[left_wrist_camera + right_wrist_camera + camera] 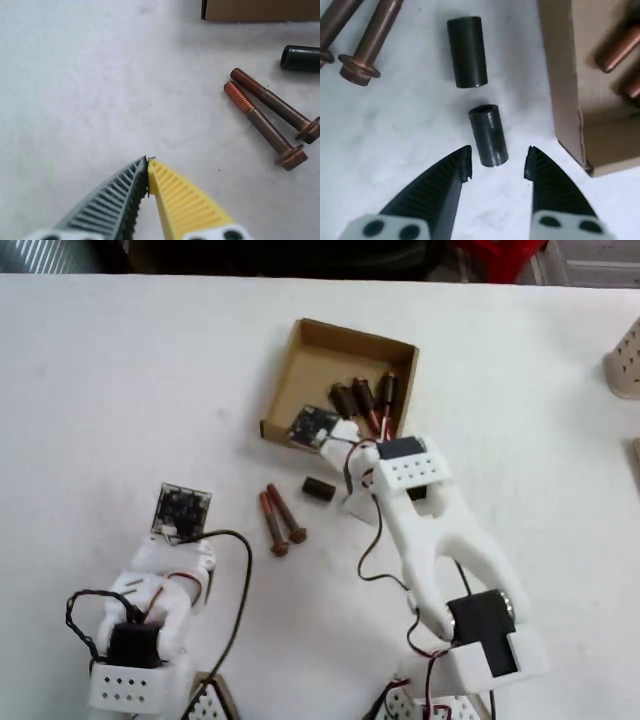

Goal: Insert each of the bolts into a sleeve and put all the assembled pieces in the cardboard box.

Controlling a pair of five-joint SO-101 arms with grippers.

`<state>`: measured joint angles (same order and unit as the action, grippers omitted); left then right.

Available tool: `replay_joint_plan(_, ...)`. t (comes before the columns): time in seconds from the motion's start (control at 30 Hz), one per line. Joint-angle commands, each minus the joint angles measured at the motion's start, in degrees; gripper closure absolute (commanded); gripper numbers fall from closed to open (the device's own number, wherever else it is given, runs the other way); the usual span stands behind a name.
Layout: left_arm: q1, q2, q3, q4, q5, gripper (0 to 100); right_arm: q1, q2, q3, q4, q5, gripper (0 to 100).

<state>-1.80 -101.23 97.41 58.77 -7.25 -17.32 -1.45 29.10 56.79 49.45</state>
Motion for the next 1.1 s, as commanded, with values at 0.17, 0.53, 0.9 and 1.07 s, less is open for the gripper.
replay_joint_plan(0.17, 0.22, -0.84, -0.26, 0.53, -0.53, 98, -0.40, 4.44, -0.18, -4.79, 5.98, 83.6)
replay_joint_plan(0.53, 0.31, -0.84, -0.26, 0.53, -0.53, 98, -0.31, 9.01, -0.44, -6.81, 8.44, 85.5)
replay_joint_plan(0.9, 0.13, -0.84, -0.26, 0.53, -0.53, 98, -0.13, 8.84, -0.26, -6.81, 2.64, 98.1)
replay_joint_plan(1.07, 0.04, -0.84, -0.26, 0.53, -0.62, 98, 0.92, 3.12, 0.00, -0.22, -7.12, 98.1)
